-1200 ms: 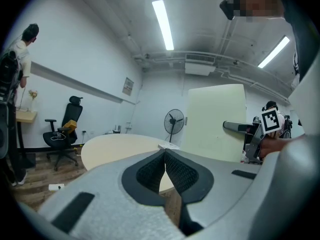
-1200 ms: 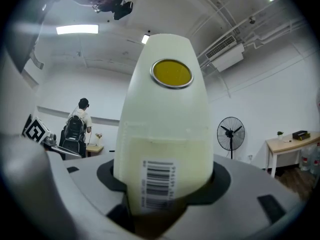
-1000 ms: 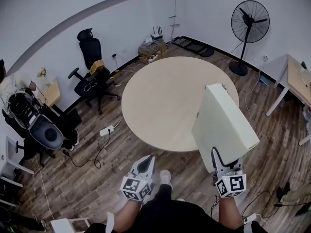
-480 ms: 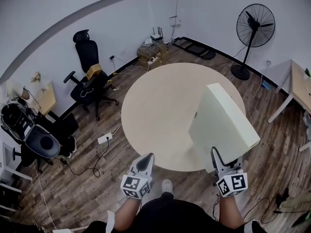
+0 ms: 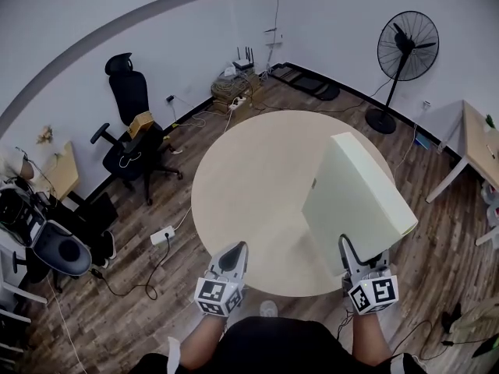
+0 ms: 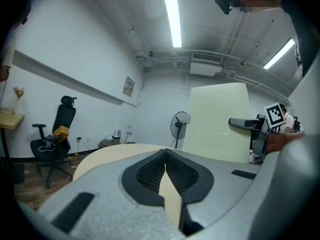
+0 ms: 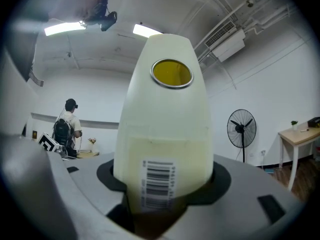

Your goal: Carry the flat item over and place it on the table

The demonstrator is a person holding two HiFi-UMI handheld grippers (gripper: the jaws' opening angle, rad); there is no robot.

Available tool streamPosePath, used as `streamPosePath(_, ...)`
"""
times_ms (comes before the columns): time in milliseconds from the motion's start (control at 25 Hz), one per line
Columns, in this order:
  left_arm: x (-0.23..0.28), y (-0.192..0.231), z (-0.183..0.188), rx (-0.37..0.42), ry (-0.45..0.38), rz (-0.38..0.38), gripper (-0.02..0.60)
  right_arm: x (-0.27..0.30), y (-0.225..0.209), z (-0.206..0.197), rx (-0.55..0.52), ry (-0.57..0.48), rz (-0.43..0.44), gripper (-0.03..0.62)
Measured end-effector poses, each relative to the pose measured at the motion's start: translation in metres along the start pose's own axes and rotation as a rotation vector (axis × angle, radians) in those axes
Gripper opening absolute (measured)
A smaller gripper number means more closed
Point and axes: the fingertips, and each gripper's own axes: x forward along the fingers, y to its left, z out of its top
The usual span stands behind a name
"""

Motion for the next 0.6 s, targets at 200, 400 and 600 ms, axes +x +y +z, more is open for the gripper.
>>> streamPosePath(200,0.013,0.017,-0.004,0.0,0.014,-0.005,0.007,0.022,-0.001,-0.007,-0.004,0.019,0.006,0.288)
streamPosePath(400,0.024,0.024,-0.011,-0.015,0.037,0.019,0.006,0.042,-0.012,-0.013,0.035,0.068,0.039,0.288)
streamPosePath(600,0.034,0.025,-0.012,-0.01,0.063,0.036,0.006,0.064,-0.011,-0.032,0.116,0.155,0.125,0.288)
